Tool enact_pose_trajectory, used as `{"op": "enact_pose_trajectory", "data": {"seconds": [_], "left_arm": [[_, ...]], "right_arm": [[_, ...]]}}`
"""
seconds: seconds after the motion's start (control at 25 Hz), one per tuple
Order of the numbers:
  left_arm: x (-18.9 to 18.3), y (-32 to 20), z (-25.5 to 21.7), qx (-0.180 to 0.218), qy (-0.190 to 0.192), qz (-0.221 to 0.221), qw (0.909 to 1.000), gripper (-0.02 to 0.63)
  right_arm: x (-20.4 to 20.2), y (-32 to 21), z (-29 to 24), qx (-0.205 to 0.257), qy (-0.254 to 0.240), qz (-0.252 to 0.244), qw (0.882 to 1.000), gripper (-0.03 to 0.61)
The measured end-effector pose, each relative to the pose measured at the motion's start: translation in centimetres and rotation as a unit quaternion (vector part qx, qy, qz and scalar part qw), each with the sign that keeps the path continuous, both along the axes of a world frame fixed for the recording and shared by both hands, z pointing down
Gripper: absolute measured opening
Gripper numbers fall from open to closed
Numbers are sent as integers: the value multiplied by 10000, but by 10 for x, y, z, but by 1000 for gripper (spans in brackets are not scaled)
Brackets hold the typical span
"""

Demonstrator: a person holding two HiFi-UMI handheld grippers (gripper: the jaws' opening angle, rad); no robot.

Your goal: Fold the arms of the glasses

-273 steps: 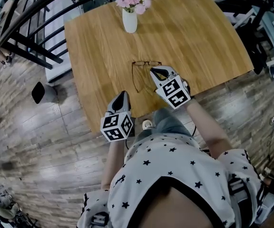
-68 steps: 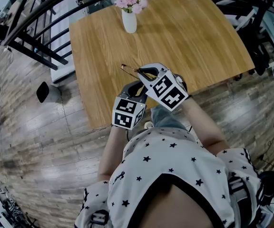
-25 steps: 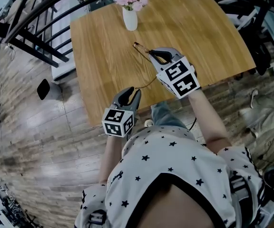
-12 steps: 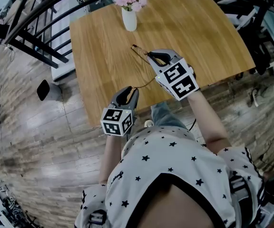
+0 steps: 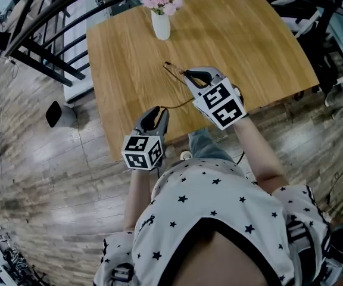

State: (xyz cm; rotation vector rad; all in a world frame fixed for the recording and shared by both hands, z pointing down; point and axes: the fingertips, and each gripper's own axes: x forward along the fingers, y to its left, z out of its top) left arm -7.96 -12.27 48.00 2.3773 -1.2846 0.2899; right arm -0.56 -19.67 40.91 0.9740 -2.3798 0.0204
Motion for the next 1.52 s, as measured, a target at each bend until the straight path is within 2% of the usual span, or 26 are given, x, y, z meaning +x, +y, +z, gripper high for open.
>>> {"op": "enact_pose_trajectory", "data": {"seconds": [0.88, 1.52], "left_arm": [[-8, -25, -31, 346, 214, -389, 9984, 97], [-4, -36, -42, 468, 251, -416, 9977, 98]], "right_arm": [[-7, 22, 24, -281, 88, -202, 9994, 21], [-25, 33, 34, -325, 314, -474, 9979, 21]]}}
